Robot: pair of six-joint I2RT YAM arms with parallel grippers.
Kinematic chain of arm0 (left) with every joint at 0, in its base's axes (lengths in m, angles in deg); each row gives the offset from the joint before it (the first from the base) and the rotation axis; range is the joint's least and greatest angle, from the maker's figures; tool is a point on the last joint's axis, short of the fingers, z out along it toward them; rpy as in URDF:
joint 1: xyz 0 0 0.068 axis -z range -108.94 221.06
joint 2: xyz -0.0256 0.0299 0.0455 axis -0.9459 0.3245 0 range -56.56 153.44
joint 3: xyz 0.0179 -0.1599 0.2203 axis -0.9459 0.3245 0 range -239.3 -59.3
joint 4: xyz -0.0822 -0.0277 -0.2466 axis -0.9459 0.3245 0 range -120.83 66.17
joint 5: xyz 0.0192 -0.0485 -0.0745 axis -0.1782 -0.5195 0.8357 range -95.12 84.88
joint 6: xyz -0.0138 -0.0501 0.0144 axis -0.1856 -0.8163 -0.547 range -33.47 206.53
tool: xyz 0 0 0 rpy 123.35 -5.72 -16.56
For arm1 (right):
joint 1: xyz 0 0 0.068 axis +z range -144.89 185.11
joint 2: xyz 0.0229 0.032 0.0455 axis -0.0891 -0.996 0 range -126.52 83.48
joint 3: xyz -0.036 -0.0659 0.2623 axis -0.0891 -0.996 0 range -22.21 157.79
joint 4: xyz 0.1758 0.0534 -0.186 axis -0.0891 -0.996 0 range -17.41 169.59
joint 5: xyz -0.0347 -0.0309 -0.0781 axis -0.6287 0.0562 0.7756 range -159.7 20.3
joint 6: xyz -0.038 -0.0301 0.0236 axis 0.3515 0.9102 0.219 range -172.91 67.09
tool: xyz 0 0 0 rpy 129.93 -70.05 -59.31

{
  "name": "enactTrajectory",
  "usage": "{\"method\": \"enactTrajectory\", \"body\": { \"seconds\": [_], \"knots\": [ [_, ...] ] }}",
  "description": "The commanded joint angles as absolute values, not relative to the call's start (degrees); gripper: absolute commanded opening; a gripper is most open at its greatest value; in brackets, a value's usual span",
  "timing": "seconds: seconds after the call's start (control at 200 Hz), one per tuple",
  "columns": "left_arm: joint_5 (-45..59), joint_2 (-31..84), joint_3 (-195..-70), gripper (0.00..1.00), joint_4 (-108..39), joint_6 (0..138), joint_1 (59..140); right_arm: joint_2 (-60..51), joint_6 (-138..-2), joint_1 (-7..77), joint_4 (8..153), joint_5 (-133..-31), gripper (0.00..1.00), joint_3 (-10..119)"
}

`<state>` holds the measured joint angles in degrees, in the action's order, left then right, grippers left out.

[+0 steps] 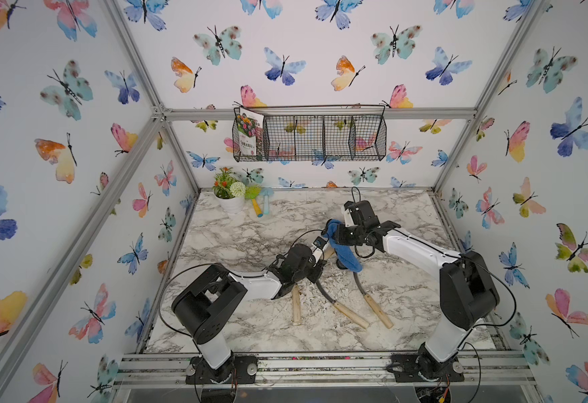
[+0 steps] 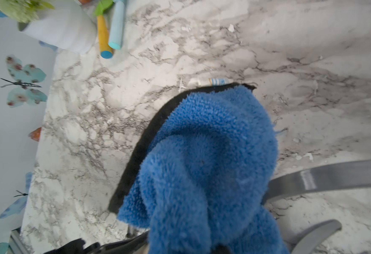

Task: Wipe small sickles with rags
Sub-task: Wipe the small sickle.

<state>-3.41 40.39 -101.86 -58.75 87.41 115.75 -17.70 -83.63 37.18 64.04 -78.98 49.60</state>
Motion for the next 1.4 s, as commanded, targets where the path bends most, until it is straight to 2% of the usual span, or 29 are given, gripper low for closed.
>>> {"method": "enactTrajectory", "body": {
  "seconds": [0.0,0.335,0.601,0.996,1.246,1.396],
  "knots": [
    [-1.8,37.0,-99.9,0.00,-63.8,87.8,115.8,-17.5,-83.3,37.0,65.7,-77.7,0.02,48.5],
    [3.6,32.5,-95.1,0.00,-70.0,88.0,115.7,-21.4,-84.1,37.0,67.5,-81.7,0.02,48.7],
    [3.5,26.1,-90.6,0.00,-75.2,87.3,115.3,-18.7,-84.5,37.4,69.1,-81.5,0.02,47.0],
    [13.2,29.5,-88.4,0.00,-81.5,82.1,107.4,-15.7,-83.1,41.5,71.0,-82.9,0.02,46.4],
    [14.5,30.4,-88.5,0.00,-81.7,83.0,107.3,-13.4,-80.3,48.7,73.7,-84.5,0.02,46.8],
    [15.4,29.9,-88.3,0.00,-81.2,83.5,107.4,-12.6,-80.7,49.5,77.5,-86.9,0.02,45.0]
  ]
}}
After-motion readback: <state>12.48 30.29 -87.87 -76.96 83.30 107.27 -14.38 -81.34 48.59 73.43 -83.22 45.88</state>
